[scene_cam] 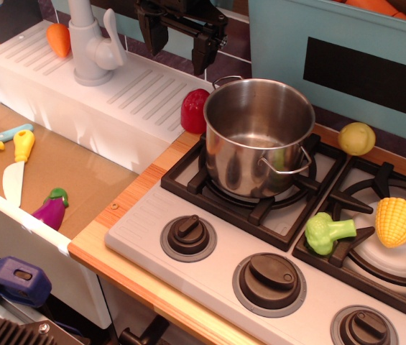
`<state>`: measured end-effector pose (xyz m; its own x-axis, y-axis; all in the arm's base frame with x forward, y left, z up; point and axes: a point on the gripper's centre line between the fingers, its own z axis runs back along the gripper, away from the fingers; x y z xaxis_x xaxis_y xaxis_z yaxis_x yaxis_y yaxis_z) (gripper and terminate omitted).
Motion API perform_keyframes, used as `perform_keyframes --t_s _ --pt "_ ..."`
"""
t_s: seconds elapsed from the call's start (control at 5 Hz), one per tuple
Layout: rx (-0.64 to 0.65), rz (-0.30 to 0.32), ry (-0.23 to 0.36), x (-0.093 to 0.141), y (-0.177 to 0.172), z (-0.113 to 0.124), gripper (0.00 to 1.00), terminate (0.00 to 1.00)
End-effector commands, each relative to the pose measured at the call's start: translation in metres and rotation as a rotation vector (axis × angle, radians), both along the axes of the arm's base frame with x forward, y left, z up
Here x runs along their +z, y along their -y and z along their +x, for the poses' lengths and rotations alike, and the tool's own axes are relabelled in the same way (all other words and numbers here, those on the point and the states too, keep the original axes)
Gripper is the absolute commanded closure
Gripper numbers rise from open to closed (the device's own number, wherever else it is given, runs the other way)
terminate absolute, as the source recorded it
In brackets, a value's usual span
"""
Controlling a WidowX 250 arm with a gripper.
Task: Put sweet potato in pot
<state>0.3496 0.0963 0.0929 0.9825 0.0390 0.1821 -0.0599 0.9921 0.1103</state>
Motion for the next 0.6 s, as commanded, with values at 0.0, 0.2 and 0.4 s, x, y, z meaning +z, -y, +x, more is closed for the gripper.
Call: perform_keyframes --t_s 0.0,0.2,0.4 --pt "0.0 0.0 0.0 0.0 0.0 0.0 0.0 0.0" --pt "-0.004 -0.036 0.01 -0.009 -0.002 0.007 0.0 0.0" --pt "-0.007 -0.048 0.027 -0.016 -0.002 0.011 0.0 0.0"
